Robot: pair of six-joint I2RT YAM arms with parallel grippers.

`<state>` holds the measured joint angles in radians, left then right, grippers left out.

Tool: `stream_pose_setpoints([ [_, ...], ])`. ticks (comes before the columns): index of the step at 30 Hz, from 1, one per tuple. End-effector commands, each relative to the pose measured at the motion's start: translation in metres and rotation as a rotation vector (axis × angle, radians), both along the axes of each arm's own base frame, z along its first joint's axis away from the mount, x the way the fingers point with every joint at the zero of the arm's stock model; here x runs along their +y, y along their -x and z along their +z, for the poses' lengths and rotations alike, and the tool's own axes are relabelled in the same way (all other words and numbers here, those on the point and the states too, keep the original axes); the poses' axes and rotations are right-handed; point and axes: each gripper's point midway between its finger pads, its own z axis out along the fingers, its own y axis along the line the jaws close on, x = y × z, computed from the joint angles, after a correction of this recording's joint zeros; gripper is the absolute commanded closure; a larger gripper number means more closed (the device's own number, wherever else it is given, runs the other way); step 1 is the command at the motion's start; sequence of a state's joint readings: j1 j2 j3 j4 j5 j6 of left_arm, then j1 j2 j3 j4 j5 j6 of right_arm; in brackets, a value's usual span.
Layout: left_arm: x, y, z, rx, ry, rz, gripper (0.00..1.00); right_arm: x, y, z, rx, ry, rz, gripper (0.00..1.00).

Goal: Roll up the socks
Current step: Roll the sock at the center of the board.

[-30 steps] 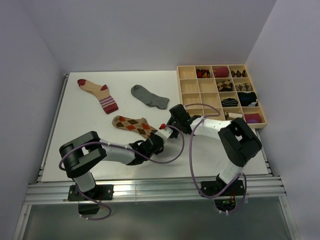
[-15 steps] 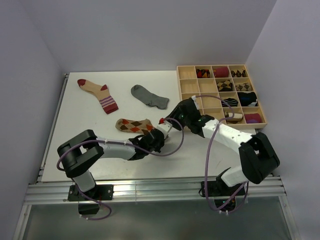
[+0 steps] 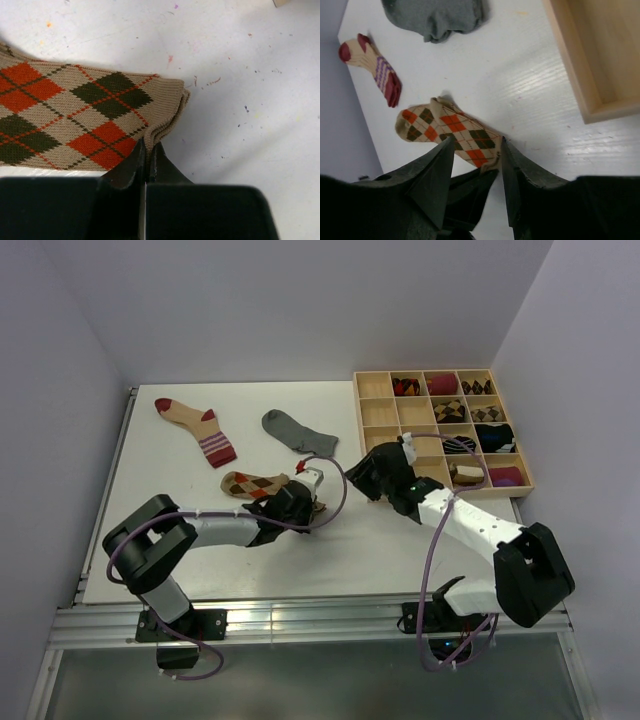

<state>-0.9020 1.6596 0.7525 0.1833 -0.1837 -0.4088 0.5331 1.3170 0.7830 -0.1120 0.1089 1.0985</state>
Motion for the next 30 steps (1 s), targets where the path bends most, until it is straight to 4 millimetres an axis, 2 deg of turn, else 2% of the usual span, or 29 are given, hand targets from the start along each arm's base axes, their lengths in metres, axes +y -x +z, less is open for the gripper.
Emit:
stream_pose_setpoints([
  [1,0.005,0.006,0.003,0.117,0.051,0.041,1.00,-0.006,0.001,0.009,-0.060,-0.017,-0.015,0.52],
  [4,0.012,0.002,0.005,0.171,0.097,0.102,1.00,0.002,0.007,0.001,-0.067,-0.030,0.029,0.54],
  [9,0.022,0.002,0.002,0.256,0.169,0.164,0.99,0.031,0.015,-0.003,-0.112,-0.058,0.137,0.58],
  [13,0.034,0.000,-0.001,0.340,0.297,0.235,0.99,0.048,0.019,-0.008,-0.131,-0.072,0.193,0.60],
  [22,0.044,0.005,-0.011,0.503,0.486,0.303,0.99,0.086,0.028,-0.038,-0.068,-0.041,0.334,0.61],
  [23,0.044,0.005,-0.013,0.511,0.491,0.307,1.00,0.089,0.029,-0.045,-0.057,-0.039,0.345,0.61],
  [30,0.051,0.007,-0.023,0.580,0.531,0.372,0.99,0.102,0.027,-0.063,-0.028,-0.045,0.379,0.60],
])
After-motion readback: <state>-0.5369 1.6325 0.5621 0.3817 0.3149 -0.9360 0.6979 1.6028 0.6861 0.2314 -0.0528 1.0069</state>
